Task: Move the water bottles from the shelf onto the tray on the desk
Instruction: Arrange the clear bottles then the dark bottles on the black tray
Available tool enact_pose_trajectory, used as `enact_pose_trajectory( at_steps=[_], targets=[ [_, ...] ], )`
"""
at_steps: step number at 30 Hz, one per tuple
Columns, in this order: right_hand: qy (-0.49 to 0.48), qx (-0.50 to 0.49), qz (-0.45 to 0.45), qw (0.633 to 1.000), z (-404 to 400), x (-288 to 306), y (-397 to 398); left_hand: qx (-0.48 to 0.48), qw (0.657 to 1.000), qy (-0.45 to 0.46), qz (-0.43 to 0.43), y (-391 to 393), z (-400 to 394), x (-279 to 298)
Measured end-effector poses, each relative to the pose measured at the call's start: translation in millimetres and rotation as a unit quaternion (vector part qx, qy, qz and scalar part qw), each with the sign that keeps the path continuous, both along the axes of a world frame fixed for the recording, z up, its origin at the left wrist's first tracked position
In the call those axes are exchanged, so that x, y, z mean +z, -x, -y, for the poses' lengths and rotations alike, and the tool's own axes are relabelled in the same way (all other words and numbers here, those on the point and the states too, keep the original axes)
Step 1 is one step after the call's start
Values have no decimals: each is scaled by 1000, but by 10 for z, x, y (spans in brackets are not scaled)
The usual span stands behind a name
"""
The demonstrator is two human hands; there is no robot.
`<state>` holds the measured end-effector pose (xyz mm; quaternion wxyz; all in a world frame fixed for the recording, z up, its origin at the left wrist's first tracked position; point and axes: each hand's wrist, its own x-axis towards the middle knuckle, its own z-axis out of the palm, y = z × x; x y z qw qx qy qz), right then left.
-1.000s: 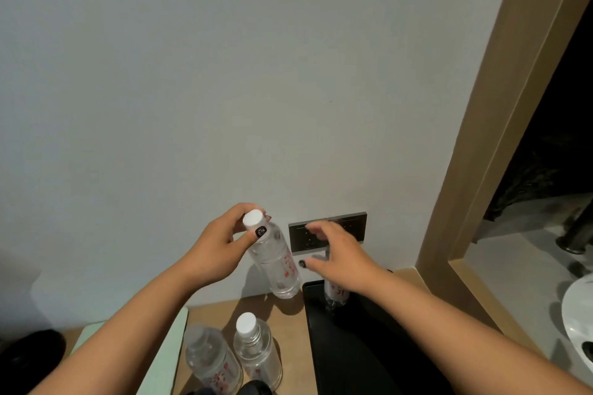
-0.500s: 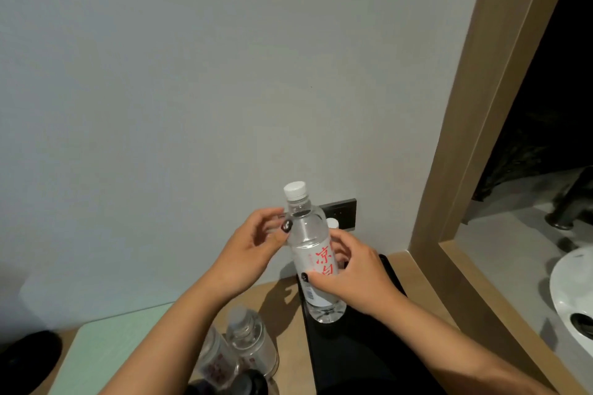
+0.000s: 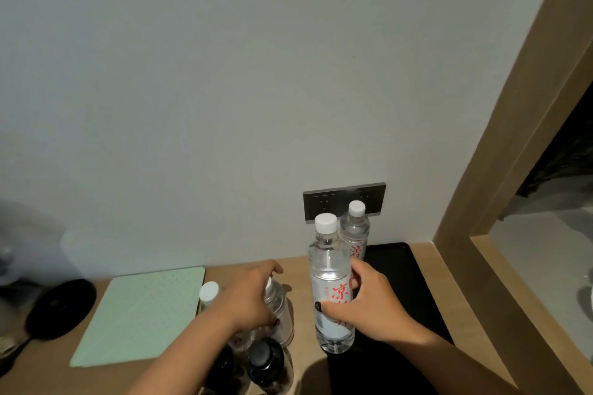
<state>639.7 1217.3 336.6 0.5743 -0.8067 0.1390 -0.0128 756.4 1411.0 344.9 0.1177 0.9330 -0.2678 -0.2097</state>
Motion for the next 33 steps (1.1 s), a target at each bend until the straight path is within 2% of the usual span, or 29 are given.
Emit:
enact_pose_trajectory(
  at_steps=[7, 10, 12, 17, 22, 25, 28, 30, 33],
  targets=[
    [-20, 6, -30, 999, 31, 1, 75, 99, 979, 176, -13, 80, 10, 234],
    [-77, -11, -22, 997, 123, 36, 104, 122, 953, 277, -13, 78, 79, 535],
    [-138, -45, 0, 989, 162, 58, 119, 149, 923, 354, -6, 56, 118, 739],
    [-351, -96, 42, 930, 228, 122, 166, 257, 802, 535, -72, -47, 191, 980],
    [-482, -79, 38, 872, 224, 279, 184, 362, 673, 627, -148, -61, 233, 963],
    [-505, -72, 43, 859, 151, 353, 183, 418, 594, 659, -196, 3, 263, 860],
    [-530, -76, 49, 843, 67, 390, 184, 426, 546, 677, -249, 100, 277, 753],
    [-515, -80, 53, 852, 16, 403, 183, 436, 505, 688, -286, 194, 325, 727],
    [-487, -70, 37, 870, -54, 407, 215, 453, 416, 690, -383, 395, 502, 687]
  ],
)
